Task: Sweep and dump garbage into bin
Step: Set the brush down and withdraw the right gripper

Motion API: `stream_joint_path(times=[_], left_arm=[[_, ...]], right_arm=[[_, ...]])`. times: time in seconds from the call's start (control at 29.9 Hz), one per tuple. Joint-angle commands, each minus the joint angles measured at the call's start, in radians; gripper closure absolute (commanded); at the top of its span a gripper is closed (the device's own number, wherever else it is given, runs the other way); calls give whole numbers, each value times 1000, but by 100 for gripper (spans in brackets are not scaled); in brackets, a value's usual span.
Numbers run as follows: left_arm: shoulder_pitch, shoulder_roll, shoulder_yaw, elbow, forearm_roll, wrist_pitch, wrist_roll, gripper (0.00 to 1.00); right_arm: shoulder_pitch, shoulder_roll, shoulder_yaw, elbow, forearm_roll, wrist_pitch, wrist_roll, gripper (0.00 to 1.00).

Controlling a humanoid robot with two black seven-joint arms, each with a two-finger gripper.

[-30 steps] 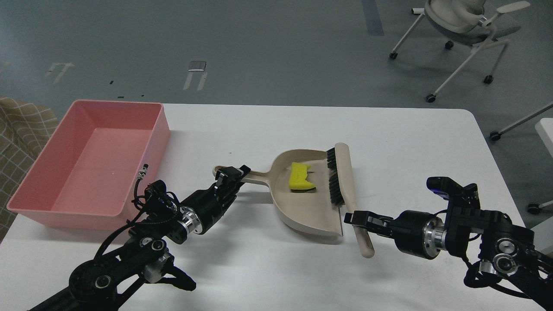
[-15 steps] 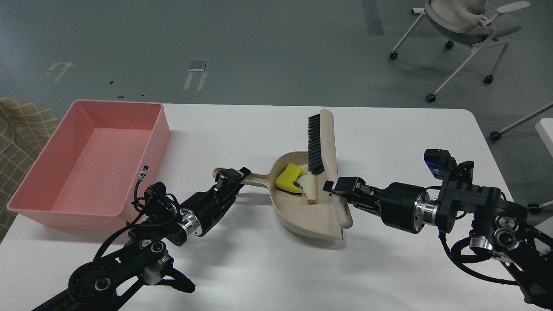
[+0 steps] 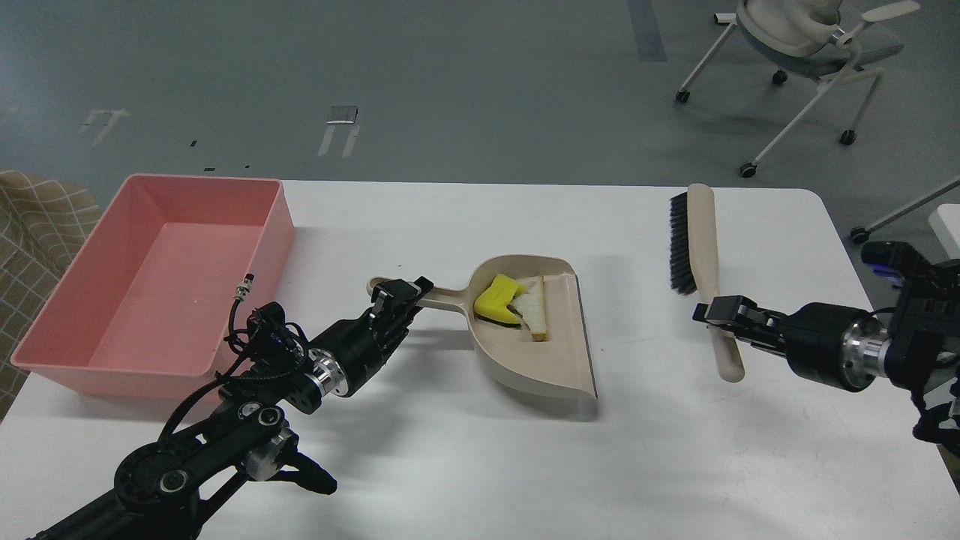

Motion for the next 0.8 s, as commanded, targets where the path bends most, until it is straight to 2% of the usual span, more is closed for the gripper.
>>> stream_joint_path(times=[0.0, 0.4, 0.77], left_arm=[[-12, 0, 0, 0, 1, 0, 2, 96], [-78, 66, 2, 0, -4, -8, 5, 96], [-127, 86, -6, 5, -10, -15, 7, 96]], right_arm=[[-33, -76, 2, -5, -1, 0, 4, 100], [-182, -212, -3, -13, -10, 0, -15, 100], [-202, -217, -4, 2, -7, 0, -15, 100]])
